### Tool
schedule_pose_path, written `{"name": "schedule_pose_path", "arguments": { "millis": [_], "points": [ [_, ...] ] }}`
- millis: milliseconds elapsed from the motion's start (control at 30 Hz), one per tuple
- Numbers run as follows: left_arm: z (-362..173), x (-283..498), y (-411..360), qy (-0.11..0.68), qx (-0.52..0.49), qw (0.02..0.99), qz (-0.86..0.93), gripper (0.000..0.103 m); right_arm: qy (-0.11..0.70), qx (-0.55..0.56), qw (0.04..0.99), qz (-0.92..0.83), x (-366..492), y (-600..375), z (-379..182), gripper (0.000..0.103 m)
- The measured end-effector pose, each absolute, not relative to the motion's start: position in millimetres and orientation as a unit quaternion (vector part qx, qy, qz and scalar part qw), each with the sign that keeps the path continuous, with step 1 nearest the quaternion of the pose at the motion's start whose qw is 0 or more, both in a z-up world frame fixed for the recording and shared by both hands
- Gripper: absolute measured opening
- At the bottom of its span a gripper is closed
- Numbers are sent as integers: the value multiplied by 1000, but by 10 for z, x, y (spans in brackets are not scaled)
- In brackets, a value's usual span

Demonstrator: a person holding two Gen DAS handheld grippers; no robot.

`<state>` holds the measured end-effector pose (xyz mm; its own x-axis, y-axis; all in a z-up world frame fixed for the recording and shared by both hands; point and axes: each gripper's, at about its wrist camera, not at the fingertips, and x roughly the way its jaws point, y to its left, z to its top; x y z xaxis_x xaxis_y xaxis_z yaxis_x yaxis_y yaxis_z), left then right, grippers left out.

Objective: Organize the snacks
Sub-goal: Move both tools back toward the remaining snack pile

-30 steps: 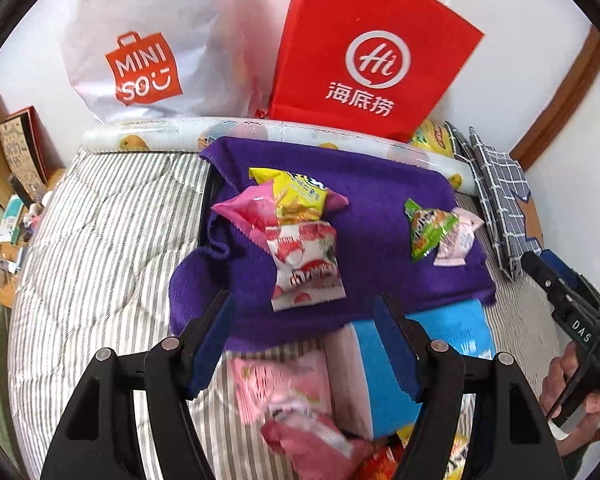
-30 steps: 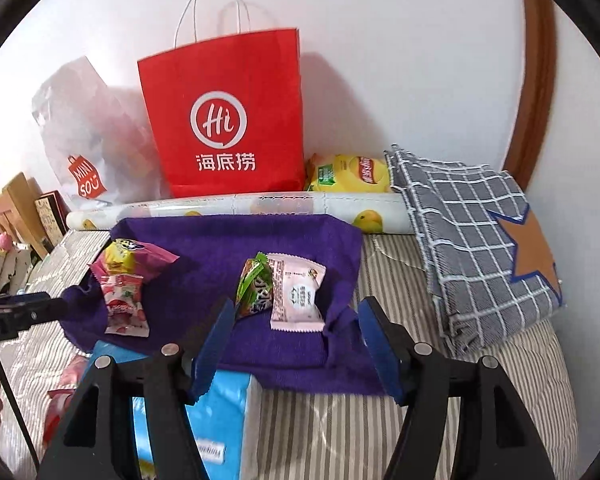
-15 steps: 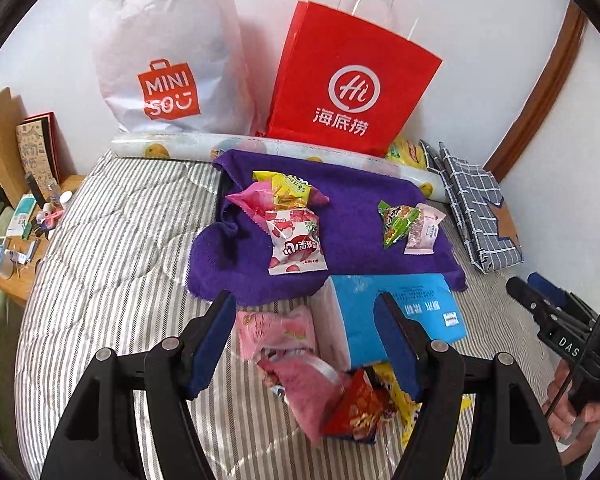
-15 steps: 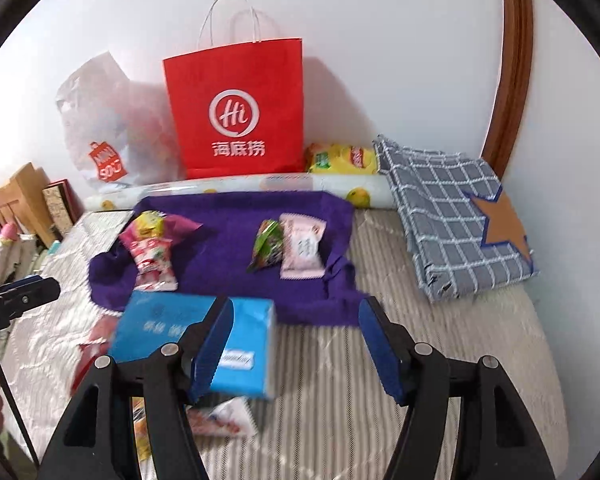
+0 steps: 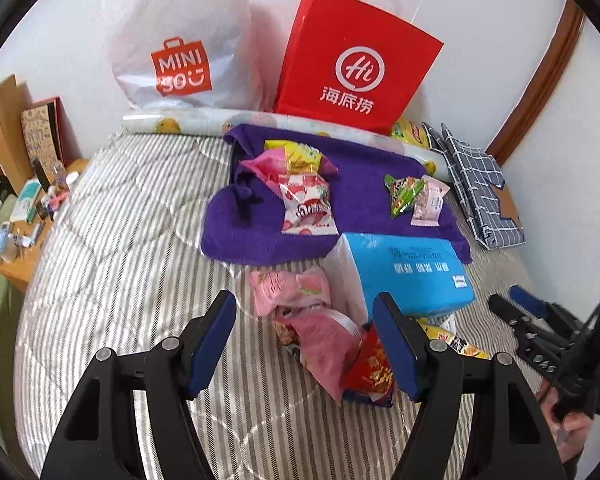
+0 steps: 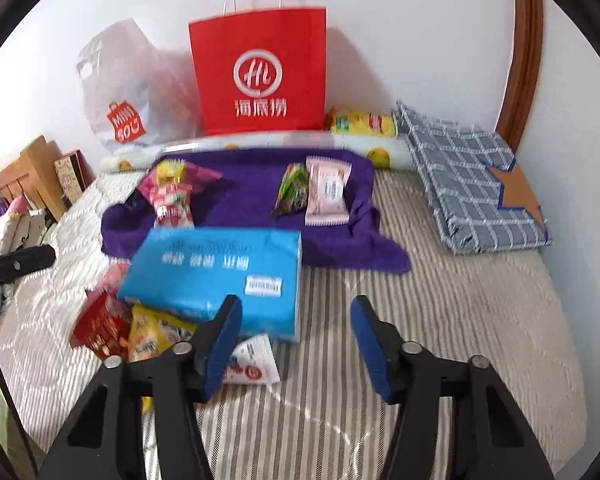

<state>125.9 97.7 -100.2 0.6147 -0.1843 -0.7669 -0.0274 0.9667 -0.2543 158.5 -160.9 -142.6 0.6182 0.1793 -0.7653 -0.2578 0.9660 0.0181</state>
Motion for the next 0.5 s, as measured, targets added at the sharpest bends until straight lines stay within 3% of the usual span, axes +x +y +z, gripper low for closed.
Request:
{"name": "schedule_pose_path", "arguments": {
  "millis": [100,500],
  "points": [
    [-1046,1250,1008,439,-134,887,-43,69,433,-46,891,126,1587,-1610,-1562,42],
    [-1057,1178,1121,449,-132,883,-44,70,458,-24,875,153,1730,-1571,-1867,42]
  ]
}}
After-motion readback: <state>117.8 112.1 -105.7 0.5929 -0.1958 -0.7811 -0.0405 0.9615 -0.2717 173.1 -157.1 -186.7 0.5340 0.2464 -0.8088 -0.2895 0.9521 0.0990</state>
